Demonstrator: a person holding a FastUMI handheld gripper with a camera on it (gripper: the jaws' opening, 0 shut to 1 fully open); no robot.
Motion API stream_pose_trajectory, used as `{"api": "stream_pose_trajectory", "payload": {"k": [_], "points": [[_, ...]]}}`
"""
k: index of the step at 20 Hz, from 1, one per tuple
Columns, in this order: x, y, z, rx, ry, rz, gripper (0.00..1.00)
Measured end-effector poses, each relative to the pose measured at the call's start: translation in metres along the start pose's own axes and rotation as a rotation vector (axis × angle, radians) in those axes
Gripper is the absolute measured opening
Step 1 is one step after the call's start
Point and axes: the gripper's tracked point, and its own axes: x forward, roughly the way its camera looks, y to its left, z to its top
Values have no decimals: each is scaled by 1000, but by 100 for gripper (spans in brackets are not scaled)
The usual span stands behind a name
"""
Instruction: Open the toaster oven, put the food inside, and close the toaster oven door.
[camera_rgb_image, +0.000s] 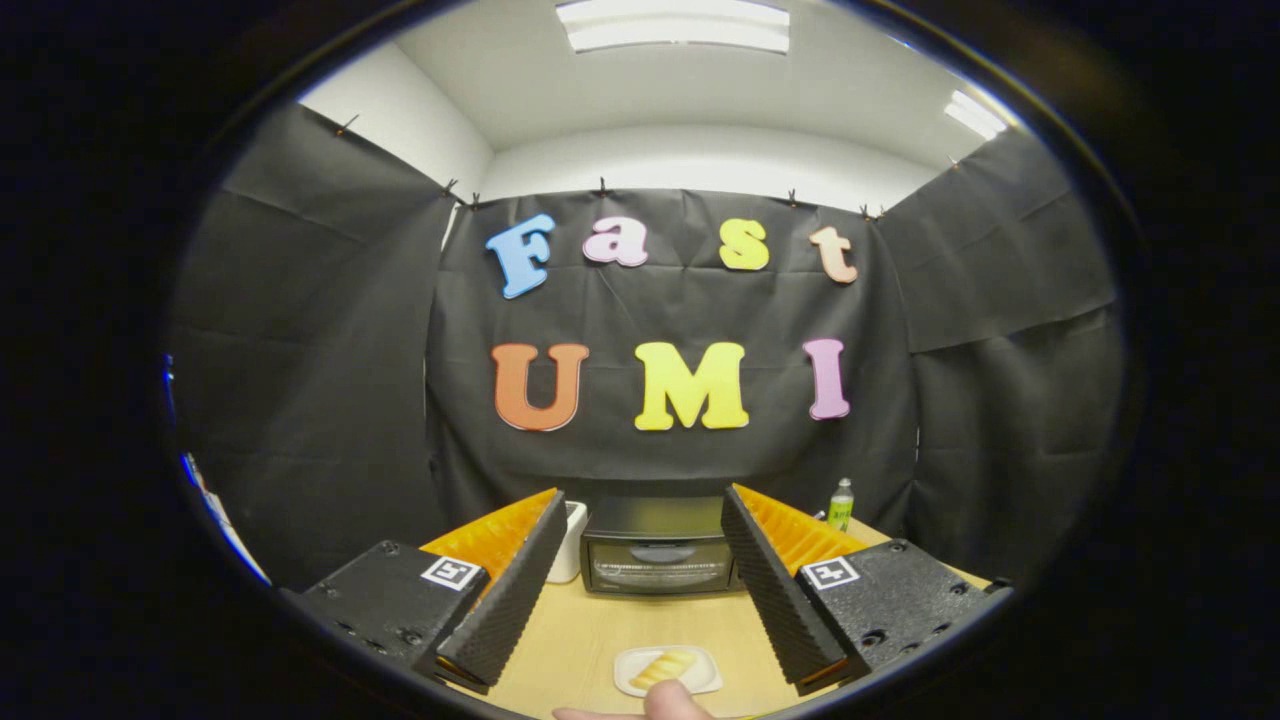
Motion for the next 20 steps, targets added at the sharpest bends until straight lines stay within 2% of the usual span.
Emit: {"api": "stream_pose_trajectory", "payload": {"k": [12, 20], "points": [[6, -4, -9, -2, 17, -6, 100], [29, -38, -40, 1, 47, -47, 100]]}}
